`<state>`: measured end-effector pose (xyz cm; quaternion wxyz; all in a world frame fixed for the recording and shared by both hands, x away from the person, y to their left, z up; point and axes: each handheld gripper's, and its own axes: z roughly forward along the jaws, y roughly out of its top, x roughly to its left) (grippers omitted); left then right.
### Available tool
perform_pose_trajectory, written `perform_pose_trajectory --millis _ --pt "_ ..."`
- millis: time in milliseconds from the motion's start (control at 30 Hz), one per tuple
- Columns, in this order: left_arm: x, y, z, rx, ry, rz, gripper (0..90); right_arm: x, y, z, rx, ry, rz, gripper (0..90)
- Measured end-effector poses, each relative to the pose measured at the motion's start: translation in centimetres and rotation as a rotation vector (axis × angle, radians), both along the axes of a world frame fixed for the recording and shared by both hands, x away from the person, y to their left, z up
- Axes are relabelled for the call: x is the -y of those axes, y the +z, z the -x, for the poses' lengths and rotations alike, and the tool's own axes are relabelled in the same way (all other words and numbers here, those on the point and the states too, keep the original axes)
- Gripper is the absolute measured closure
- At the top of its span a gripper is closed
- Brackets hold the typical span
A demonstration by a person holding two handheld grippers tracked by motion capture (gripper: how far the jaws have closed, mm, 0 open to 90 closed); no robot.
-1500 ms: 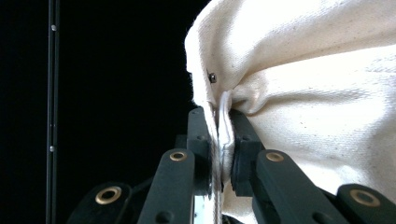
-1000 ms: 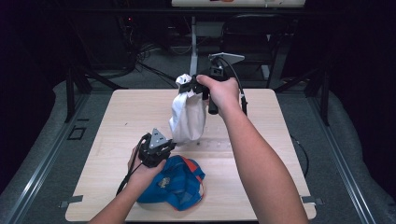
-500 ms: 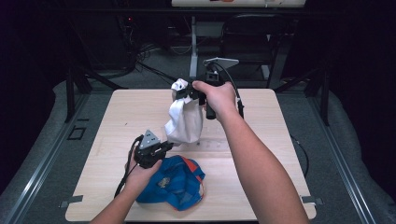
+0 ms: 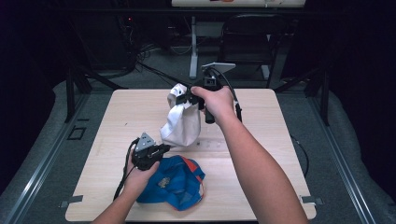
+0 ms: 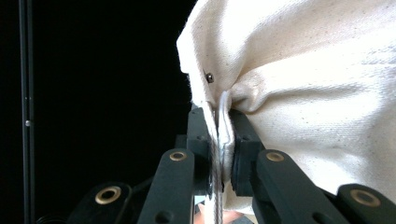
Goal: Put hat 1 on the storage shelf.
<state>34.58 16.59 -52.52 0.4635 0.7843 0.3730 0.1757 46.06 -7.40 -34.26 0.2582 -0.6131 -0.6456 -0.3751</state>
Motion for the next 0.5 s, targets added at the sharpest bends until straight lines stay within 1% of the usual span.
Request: perform_pose_trajectory --millis 33,67,100,133,167,200,233,267,300,400,433,467,500 --pt "-0.1 -0.1 0.0 0.0 0.001 0.003 84.5 -0.2 0.0 0.0 -0.002 0.003 0.005 81.1" --pt "-0.2 -0.3 0.0 -0.019 -0.002 0.013 84.5 -0.4 -0.1 0.0 -0.002 0.009 0.006 81.1" --pt "-0.2 -0.3 0.0 -0.019 -0.002 0.013 84.5 -0.4 -0.1 0.0 -0.002 0.009 0.006 81.1" --pt "0.0 -0.5 -0.1 -0.025 -0.004 -0.004 84.5 -0.4 -0.1 0.0 -0.002 0.012 0.01 81.0" --pt "0.1 -0.6 -0.1 -0.025 -0.006 -0.022 84.6 -0.5 -0.3 0.0 -0.007 0.022 0.04 81.0" --pt "0.2 -0.7 -0.1 -0.023 -0.007 -0.034 84.6 -0.5 -0.3 0.0 -0.007 0.022 0.04 81.0" --pt "0.3 -0.8 -0.1 -0.03 -0.006 -0.031 84.6 -0.6 -0.4 -0.1 -0.005 0.014 0.04 81.0" --pt "0.3 -0.9 -0.2 -0.039 0.001 -0.031 84.5 -0.6 -0.7 -0.2 -0.01 0.013 0.052 80.9" --pt "0.4 -1.0 -0.3 -0.038 -0.002 -0.04 84.4 -0.5 -0.8 -0.2 -0.011 0.012 0.056 80.8" --pt "0.5 -1.1 -0.3 -0.028 0.003 -0.04 84.5 -0.2 -1.2 -0.4 -0.015 0.004 0.045 80.3" --pt "0.5 -1.1 -0.2 -0.032 0.005 -0.05 84.4 -0.1 -1.3 -0.4 -0.018 0.004 0.045 79.7" --pt "0.5 -1.2 -0.2 -0.028 0.012 -0.036 84.2 0.0 -1.4 -0.5 -0.019 -0.001 0.042 78.9" --pt "0.5 -1.2 -0.2 -0.031 0.019 -0.032 84.0 0.1 -1.4 -0.5 -0.017 0.005 0.045 77.7"
